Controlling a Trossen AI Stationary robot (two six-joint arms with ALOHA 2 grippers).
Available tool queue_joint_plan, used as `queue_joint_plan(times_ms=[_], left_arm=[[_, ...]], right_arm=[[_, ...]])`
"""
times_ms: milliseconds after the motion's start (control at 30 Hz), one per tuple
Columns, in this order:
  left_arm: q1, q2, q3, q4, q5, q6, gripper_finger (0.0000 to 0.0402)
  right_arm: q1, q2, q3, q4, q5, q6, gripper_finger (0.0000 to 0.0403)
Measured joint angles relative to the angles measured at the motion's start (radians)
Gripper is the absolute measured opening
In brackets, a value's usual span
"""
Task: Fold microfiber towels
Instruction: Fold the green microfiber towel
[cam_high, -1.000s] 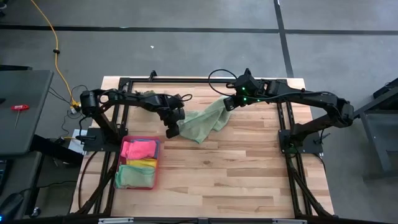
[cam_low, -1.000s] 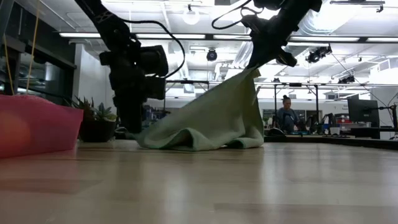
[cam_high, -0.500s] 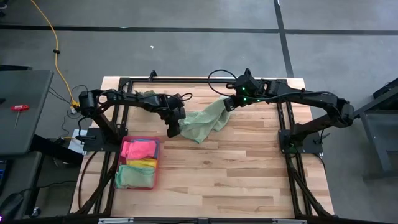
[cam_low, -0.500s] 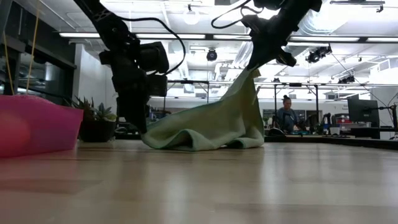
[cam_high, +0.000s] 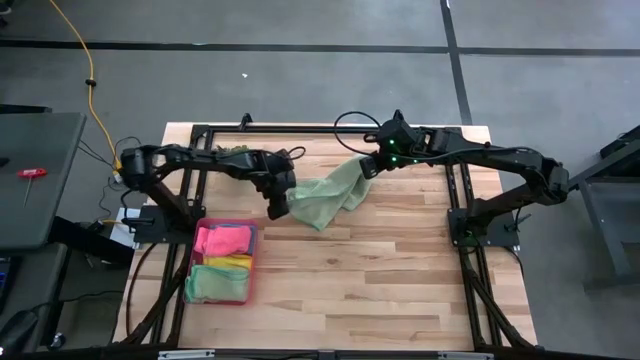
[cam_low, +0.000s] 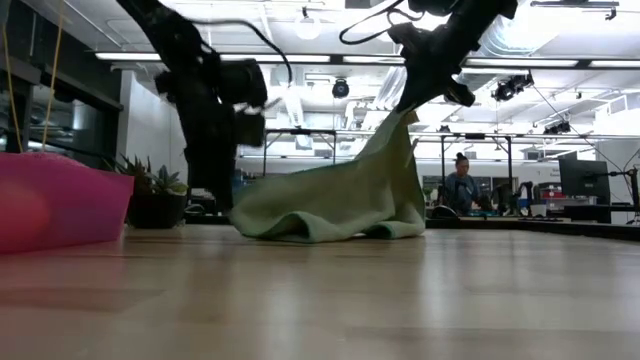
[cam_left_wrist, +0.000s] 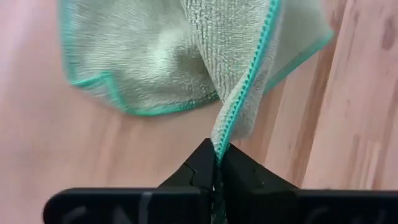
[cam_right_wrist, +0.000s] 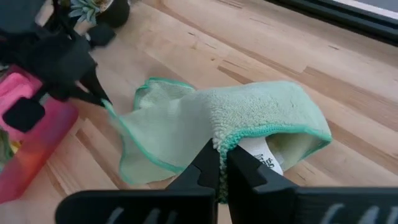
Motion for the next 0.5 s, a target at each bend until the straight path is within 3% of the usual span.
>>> queue_joint_plan(times_ms=[200,367,500], left_arm=[[0.037,-0.216,0.087,-0.126,-0.079,-0.01,0.0002],[0.068,-0.391,0.242,-0.179,-0.174,0.011,0.0001],[0.088,-0.444,0.39,-0.208,-0.291,0.073,0.0001]], right_arm=[[-0.012,-0.056,0.101,-0.132,-0.005,-0.054,0.0],[-0.055,-0.05,0.301,-0.356,0.049,-0.145,0.0],[-0.1,-0.03,0.415,-0.477,0.078,-0.206,0.0]])
